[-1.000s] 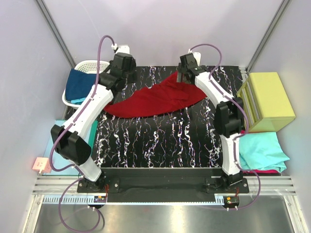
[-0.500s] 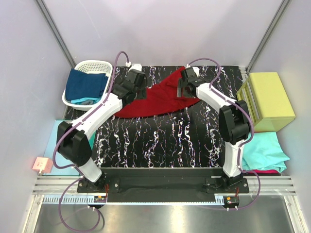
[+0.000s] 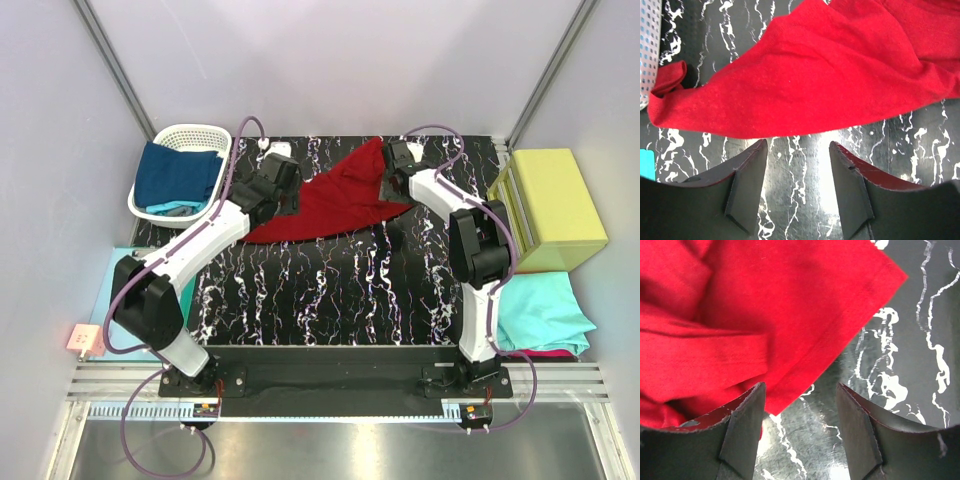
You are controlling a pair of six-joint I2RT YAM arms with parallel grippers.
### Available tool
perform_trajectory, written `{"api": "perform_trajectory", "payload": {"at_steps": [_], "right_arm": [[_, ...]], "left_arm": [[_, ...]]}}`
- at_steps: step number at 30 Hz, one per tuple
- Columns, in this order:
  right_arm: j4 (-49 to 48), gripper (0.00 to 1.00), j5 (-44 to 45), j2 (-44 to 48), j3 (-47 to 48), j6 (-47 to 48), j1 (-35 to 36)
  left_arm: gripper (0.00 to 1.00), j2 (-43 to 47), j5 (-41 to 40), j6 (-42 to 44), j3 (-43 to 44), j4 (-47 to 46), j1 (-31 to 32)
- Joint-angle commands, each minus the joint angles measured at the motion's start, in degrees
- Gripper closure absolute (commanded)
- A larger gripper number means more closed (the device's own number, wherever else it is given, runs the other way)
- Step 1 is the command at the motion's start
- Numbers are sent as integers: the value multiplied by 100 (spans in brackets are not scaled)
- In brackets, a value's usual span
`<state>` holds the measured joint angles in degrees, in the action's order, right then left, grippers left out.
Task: Fold and stack the t-shirts
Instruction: Flatten out the tshirt
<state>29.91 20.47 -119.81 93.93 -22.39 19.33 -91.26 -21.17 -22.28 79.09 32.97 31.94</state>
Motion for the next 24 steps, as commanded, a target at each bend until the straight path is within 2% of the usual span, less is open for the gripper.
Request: {"api": "perform_trajectory", "payload": {"at_steps": [1, 10, 19, 23, 24], "right_arm": [[208, 35, 98, -104, 37, -415, -228], [551, 35, -148, -666, 494, -1021, -395], [612, 31, -386, -1150, 1127, -1101, -395], [665, 39, -438, -1290, 1198, -1092, -395], [674, 47, -439, -1325, 1189, -1101, -395]], "left_arm": [[43, 285, 60, -92, -130, -221, 136], [44, 372, -1, -118, -315, -212, 233], [44, 425, -89, -92, -412, -177, 268], [44, 425, -151, -83, -438, -168, 277], [44, 416, -151, -83, -447, -168, 277]]}}
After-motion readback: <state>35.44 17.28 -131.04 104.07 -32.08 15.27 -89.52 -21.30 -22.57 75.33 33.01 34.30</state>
